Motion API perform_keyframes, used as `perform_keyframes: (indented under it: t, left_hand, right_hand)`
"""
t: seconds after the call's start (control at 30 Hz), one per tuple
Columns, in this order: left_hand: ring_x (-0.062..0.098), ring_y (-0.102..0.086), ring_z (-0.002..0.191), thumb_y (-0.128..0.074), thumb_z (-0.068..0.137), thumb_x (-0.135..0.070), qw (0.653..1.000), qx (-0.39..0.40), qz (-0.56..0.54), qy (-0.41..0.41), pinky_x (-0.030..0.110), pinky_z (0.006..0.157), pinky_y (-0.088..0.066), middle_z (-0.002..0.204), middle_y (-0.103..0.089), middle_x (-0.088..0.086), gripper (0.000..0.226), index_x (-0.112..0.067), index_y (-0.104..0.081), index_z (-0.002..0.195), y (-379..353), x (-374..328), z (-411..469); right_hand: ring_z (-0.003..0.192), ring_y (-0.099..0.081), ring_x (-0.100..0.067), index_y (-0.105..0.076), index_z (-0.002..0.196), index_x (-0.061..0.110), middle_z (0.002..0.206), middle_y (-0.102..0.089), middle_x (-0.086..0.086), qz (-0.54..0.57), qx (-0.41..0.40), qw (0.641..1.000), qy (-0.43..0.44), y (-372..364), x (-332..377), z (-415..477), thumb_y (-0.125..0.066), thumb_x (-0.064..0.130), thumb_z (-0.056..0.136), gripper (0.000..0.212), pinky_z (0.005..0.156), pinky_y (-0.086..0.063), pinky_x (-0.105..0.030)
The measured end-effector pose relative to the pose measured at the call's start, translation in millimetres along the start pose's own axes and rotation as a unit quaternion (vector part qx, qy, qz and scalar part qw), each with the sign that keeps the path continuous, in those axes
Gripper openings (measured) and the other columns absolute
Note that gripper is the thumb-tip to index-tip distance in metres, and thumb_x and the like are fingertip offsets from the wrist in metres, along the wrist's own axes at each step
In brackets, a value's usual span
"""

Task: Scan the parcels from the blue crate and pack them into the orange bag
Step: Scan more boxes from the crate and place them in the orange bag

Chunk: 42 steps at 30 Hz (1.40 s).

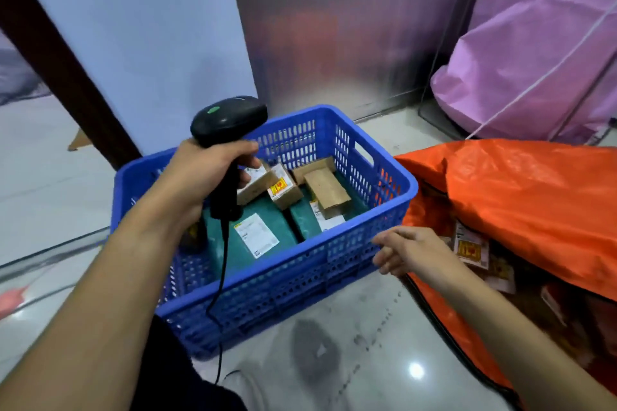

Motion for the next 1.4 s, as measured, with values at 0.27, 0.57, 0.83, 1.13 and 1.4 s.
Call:
perform_keyframes:
  t: [0.27,0.57,0.83,1.13,1.4]
  left_hand:
    - [0.016,-0.058,0.050,-0.073,0.091,-0.016,0.998,-0.032,-0.036,0.028,0.026,0.055,-0.051,0.073,-0.074,0.007,0.007,-0.010,-0.071,0.089,42.9,15.8,19.8]
    - [0.017,-0.061,0.056,-0.074,0.091,-0.020,1.000,-0.004,-0.014,0.015,0.029,0.063,-0.055,0.081,-0.077,0.007,0.008,-0.013,-0.073,0.089,51.6,14.3,36.2]
    - [0.015,-0.057,0.051,-0.073,0.091,-0.016,0.995,-0.059,-0.076,0.035,0.028,0.057,-0.055,0.074,-0.074,0.006,0.008,-0.009,-0.070,0.089,57.7,15.2,53.7]
    - [0.015,-0.057,0.053,-0.072,0.091,-0.016,0.995,-0.038,-0.081,0.040,0.028,0.059,-0.054,0.075,-0.075,0.006,0.008,-0.009,-0.072,0.089,49.8,10.8,58.3]
    - [0.013,-0.058,0.053,-0.074,0.090,-0.018,0.997,-0.042,-0.064,0.017,0.024,0.056,-0.054,0.080,-0.078,0.006,0.011,-0.007,-0.073,0.095,48.2,-2.2,59.6]
  right_hand:
    - [0.067,-0.069,-0.015,-0.074,0.077,0.015,0.069,-0.074,-0.001,-0.119,-0.037,0.985,0.117,-45.4,28.8,39.7,-0.063,0.008,0.097,0.024,0.071,-0.056,-0.031]
    - [0.120,-0.054,-0.029,-0.061,0.125,0.016,0.130,-0.052,-0.007,-0.363,-0.089,0.915,0.152,-74.8,57.6,123.7,-0.062,0.028,0.097,0.031,0.098,-0.044,-0.041]
    - [0.140,-0.038,-0.041,-0.028,0.152,0.005,0.154,-0.030,-0.022,-0.463,-0.053,0.884,-0.017,-82.1,22.0,223.7,-0.066,0.049,0.094,0.082,0.114,-0.035,-0.050]
    - [0.129,-0.047,-0.048,-0.020,0.152,0.021,0.145,-0.034,-0.026,-0.530,-0.008,0.848,-0.030,-103.9,1.2,274.4,-0.061,0.053,0.096,0.077,0.112,-0.039,-0.058]
    - [0.133,-0.044,-0.045,-0.015,0.154,0.017,0.147,-0.030,-0.027,-0.539,0.004,0.839,-0.076,-102.9,-9.8,280.9,-0.066,0.046,0.094,0.085,0.113,-0.036,-0.056]
Point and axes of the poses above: each hand's wrist, its own z-axis towards the middle knuckle, its own y-axis out of the back of the hand, x = y × z, the point moved 8 cm from there along z, towards the middle knuckle
